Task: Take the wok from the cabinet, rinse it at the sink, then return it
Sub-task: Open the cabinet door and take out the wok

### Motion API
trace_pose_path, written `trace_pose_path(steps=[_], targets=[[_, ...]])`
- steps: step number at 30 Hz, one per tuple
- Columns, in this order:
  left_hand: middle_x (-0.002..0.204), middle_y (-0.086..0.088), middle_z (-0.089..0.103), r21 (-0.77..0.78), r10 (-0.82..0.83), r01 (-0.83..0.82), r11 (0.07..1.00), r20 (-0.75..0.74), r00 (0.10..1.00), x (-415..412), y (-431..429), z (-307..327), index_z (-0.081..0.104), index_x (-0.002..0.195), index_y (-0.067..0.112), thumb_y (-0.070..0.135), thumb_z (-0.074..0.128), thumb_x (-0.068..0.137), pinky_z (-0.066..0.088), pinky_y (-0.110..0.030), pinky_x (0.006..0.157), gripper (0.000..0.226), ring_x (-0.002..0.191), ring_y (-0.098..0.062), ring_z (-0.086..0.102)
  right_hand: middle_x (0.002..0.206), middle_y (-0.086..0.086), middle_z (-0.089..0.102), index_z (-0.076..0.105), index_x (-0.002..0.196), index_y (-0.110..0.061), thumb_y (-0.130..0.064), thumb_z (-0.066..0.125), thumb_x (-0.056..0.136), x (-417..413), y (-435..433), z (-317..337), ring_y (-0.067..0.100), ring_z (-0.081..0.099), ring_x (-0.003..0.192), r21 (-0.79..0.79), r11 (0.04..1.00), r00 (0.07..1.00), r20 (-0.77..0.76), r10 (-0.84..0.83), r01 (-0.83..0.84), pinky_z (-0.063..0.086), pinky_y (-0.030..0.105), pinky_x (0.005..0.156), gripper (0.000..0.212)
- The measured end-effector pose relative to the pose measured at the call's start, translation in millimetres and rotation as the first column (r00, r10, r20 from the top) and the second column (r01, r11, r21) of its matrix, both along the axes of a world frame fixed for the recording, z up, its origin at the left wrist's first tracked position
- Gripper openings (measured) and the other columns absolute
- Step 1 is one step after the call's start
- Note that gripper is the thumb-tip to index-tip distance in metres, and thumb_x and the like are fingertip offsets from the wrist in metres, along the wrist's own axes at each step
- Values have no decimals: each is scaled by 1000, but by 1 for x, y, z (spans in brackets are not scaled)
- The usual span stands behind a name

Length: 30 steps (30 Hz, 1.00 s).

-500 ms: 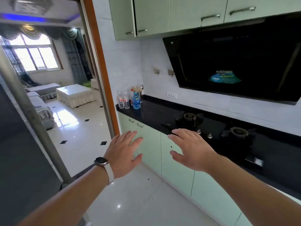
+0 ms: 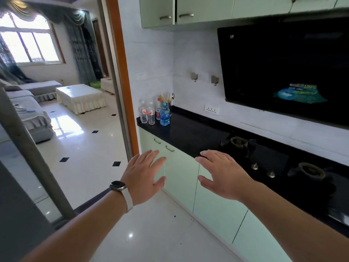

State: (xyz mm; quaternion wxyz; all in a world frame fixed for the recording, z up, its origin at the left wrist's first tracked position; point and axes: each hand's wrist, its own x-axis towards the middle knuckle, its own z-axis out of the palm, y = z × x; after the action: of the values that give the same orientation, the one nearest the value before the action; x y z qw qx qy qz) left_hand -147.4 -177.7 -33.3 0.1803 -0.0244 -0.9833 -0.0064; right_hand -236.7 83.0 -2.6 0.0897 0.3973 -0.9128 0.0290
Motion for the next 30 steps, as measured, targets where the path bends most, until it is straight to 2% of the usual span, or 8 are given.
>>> trace_pose_path(steps=[7, 13, 19, 24, 30], targets=[[148, -4, 47, 10, 7, -7, 1000, 5, 1000, -64, -90, -5, 46, 138, 26, 55, 44, 89, 33, -48, 110, 57, 139, -27, 39, 158, -2, 34, 35, 150, -28, -55, 42, 96, -57, -88, -6, 19, 25, 146, -1, 1000, 1000, 9, -1, 1, 16, 37, 120, 62], [151, 1, 42, 43, 24, -25, 999, 33, 999, -93, -136, -23, 41, 140, 31, 58, 35, 89, 29, -45, 114, 59, 142, -23, 34, 157, -3, 36, 36, 150, -28, -54, 43, 95, -98, -142, -19, 18, 26, 146, 19, 999, 999, 24, 35, -35, 17, 37, 120, 61], [152, 1, 41, 37, 75, -77, 996, 73, 995, -122, -175, -39, 40, 141, 31, 57, 36, 88, 25, -43, 115, 59, 143, -23, 32, 158, -1, 36, 37, 150, -27, -52, 47, 96, -143, -187, -38, 19, 27, 145, 11, 995, 994, 53, 97, -97, 17, 36, 119, 60], [154, 2, 39, 31, 109, -114, 993, 135, 985, -167, -203, -55, 38, 142, 32, 55, 39, 90, 24, -46, 115, 57, 145, -24, 28, 159, 0, 34, 35, 152, -26, -52, 46, 97, -202, -220, -63, 19, 25, 147, 15, 991, 987, 93, 129, -131, 16, 36, 120, 62], [156, 4, 34, 16, 150, -157, 988, 206, 967, -247, -232, -68, 35, 144, 33, 55, 41, 91, 19, -44, 117, 57, 147, -22, 23, 159, 1, 34, 36, 151, -24, -52, 45, 97, -295, -257, -90, 20, 26, 146, -10, 986, 973, 161, 165, -166, 18, 37, 120, 62]])
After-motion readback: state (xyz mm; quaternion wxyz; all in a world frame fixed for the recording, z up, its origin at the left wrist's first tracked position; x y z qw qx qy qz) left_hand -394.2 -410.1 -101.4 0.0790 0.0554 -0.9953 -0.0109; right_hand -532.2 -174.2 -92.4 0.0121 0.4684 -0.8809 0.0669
